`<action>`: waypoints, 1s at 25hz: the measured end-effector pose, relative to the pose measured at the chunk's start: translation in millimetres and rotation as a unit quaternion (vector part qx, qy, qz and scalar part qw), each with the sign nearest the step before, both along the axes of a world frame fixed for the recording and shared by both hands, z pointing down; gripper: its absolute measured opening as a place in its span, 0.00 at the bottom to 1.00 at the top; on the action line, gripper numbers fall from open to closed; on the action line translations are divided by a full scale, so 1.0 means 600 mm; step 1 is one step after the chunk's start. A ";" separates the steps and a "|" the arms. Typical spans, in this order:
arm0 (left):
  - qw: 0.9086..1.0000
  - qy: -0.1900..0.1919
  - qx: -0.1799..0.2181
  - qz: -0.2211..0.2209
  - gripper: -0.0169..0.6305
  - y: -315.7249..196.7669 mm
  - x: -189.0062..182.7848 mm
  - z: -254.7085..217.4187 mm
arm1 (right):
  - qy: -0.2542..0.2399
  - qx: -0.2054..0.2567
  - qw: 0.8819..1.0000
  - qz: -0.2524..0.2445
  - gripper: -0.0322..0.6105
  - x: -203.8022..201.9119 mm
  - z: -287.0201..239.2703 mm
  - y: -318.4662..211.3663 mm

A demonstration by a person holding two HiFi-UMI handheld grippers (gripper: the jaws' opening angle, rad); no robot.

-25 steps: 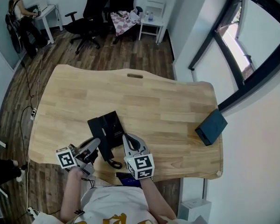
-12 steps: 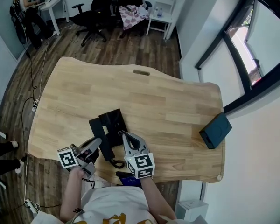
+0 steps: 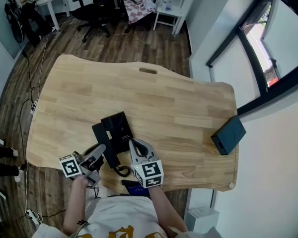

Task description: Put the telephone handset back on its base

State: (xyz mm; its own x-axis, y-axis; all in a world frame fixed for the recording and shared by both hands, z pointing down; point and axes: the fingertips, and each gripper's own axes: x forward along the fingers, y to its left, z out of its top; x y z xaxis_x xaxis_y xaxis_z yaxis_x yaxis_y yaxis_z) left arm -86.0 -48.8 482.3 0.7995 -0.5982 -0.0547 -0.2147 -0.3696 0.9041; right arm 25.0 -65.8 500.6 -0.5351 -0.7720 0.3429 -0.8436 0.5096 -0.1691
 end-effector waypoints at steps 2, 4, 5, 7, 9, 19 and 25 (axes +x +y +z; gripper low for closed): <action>1.000 -0.004 -0.001 0.001 0.14 -0.004 0.001 0.010 | 0.000 -0.003 1.000 0.002 0.06 0.002 0.004 -0.003; 1.000 -0.010 -0.004 0.001 0.14 -0.010 0.002 0.021 | 0.002 -0.007 1.000 0.003 0.06 0.003 0.010 -0.005; 1.000 -0.012 -0.006 0.001 0.14 -0.013 0.003 0.026 | 0.004 -0.009 1.000 0.004 0.06 0.004 0.014 -0.006; 1.000 -0.012 -0.009 0.000 0.14 -0.017 0.004 0.034 | 0.007 -0.014 1.000 0.003 0.06 0.003 0.022 -0.008; 1.000 -0.017 -0.011 0.000 0.14 -0.019 0.005 0.042 | 0.008 -0.019 1.000 0.002 0.06 0.004 0.029 -0.010; 1.000 -0.014 -0.025 -0.002 0.14 -0.035 0.012 0.078 | 0.017 -0.034 0.999 -0.001 0.06 0.002 0.056 -0.037; 0.999 -0.015 -0.033 -0.007 0.14 -0.043 0.011 0.099 | 0.021 -0.049 0.999 0.003 0.06 0.014 0.073 -0.040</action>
State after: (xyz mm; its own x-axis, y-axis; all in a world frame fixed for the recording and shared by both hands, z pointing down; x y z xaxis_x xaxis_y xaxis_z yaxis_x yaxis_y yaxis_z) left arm -79.5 -74.8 541.5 0.7913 -0.6114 0.0094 -0.2474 -0.3060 0.9193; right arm 33.3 -90.0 544.1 -0.5134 -0.7375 0.4388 -0.8544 0.4868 -0.1815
